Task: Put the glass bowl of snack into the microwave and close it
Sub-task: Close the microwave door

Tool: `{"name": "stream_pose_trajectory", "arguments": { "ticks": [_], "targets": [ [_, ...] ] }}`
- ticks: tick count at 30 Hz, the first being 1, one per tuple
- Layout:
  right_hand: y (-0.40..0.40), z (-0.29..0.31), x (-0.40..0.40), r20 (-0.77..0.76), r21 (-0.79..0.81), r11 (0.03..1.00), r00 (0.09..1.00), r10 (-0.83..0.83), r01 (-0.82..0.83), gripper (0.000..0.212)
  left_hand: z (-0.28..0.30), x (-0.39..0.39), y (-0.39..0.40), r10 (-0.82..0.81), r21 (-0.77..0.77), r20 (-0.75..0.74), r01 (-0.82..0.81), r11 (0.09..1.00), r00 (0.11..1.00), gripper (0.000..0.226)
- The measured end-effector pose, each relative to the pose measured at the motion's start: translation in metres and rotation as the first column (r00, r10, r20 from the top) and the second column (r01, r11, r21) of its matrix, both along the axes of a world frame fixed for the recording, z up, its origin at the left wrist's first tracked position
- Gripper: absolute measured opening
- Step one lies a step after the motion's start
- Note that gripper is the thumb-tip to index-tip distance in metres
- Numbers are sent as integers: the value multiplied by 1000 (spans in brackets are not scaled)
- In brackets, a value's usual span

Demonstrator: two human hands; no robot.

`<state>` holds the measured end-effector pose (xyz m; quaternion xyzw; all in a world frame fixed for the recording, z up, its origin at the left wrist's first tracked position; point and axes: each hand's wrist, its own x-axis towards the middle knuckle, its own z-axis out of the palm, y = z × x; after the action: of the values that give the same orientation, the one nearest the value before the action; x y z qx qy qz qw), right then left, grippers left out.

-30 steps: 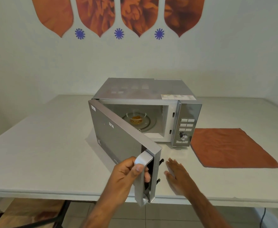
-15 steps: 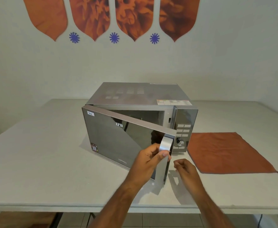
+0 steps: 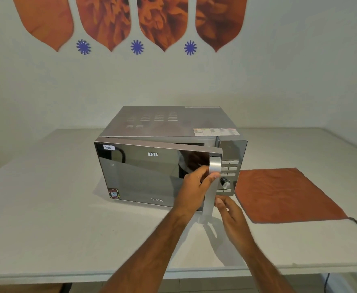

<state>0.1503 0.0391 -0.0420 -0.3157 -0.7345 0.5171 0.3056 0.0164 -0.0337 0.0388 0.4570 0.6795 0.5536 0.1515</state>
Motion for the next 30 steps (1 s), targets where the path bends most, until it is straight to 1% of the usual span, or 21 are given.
{"name": "stream_pose_trajectory", "arguments": {
  "ticks": [2, 3, 7, 15, 21, 26, 30],
  "targets": [
    [2, 1, -7, 36, 13, 1000, 999, 25, -25, 45, 1, -2, 5, 0, -6, -1, 0, 1000, 1000, 36],
    [3, 2, -10, 44, 21, 999, 999, 25, -25, 46, 0, -3, 7, -3, -4, -1, 3, 1000, 1000, 35],
    [14, -1, -20, 43, 64, 998, 999, -6, 4, 28, -2, -9, 21, -2, -2, -11, 2, 1000, 1000, 35],
    [30, -2, -33, 48, 84, 996, 998, -32, 28, 28, 2, -18, 38, 4, -26, -30, -5, 1000, 1000, 35],
    [34, -3, -37, 48, 109, 994, 998, -32, 27, 20, 3, -22, 42, 12, -41, -53, -14, 999, 999, 36],
    [37, -6, -38, 63, 97, 995, 997, -43, 36, 26, -1, -24, 45, 15, -42, -51, -17, 999, 999, 39],
    [40, -3, -41, 64, 112, 993, 997, -48, 40, 20, 1, -26, 50, 18, -45, -44, -20, 999, 999, 39]
  ]
}}
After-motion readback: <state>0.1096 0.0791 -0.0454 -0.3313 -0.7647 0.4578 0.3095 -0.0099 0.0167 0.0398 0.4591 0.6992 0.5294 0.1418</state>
